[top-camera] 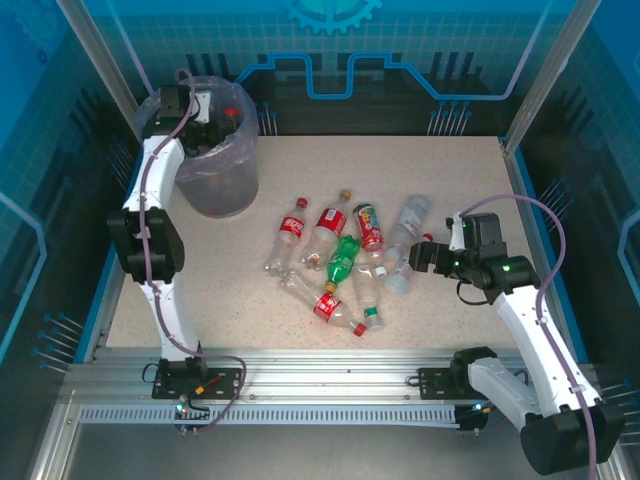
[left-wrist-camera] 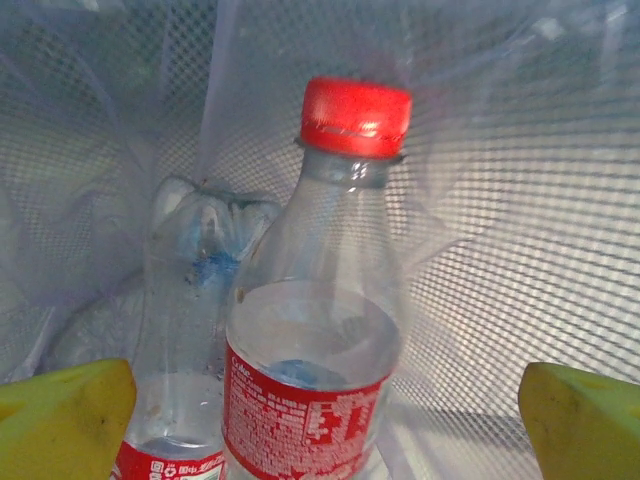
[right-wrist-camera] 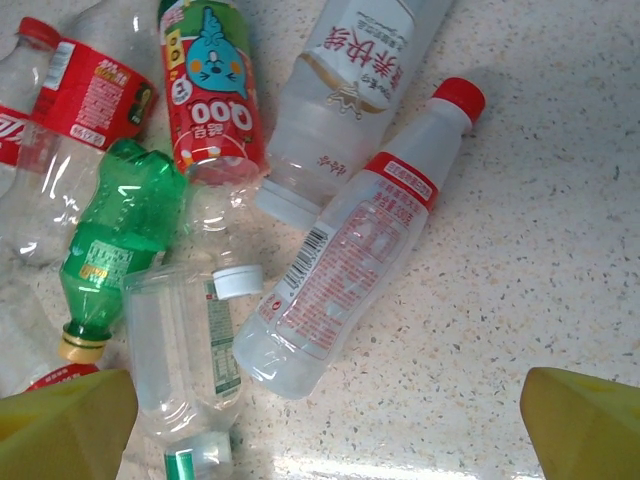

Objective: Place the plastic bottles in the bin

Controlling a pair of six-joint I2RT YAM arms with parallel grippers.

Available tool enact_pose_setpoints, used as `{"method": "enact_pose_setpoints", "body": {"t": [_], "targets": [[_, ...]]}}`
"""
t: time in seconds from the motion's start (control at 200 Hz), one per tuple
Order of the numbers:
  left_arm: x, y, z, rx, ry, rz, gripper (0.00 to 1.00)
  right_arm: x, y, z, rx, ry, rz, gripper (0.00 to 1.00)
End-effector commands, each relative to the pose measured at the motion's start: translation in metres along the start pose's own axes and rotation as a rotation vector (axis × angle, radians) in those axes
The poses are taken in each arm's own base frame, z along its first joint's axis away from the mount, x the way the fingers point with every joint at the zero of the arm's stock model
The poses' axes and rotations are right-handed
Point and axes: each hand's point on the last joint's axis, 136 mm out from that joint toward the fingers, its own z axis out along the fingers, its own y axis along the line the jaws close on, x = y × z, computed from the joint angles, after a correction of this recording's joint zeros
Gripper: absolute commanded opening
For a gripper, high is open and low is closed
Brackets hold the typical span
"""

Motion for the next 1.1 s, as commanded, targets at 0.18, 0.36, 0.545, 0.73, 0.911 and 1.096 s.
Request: {"method": "enact_pose_setpoints", "body": {"t": [0.18, 0.36, 0.545, 0.73, 0.911, 1.096], "targets": [[-0.049, -0.027, -0.080, 0.020, -0.157, 0.072, 0.99, 0.018, -0.008, 0.035, -0.022, 0.008, 0.237, 0.90], [-0.054, -0.037, -0.110, 0.020, -0.203, 0.087, 0.99, 0.028, -0.010, 0.057, -0.040, 0.001, 0.322, 0.77], [-0.031, -0.046, -0.150, 0.003, -0.202, 0.009, 0.99, 0.037, 0.003, 0.083, -0.088, 0.046, 0.333, 0.71], [0.017, -0.093, -0.188, 0.066, -0.235, -0.037, 0.98, 0.042, 0.008, 0.101, -0.098, 0.081, 0.314, 0.78], [0.081, -0.175, -0.195, 0.235, -0.171, 0.023, 0.97, 0.053, 0.007, 0.116, -0.088, 0.112, 0.312, 0.79], [0.146, -0.237, -0.172, 0.531, -0.059, -0.155, 0.96, 0.057, 0.005, 0.129, -0.075, 0.132, 0.308, 0.74]]}}
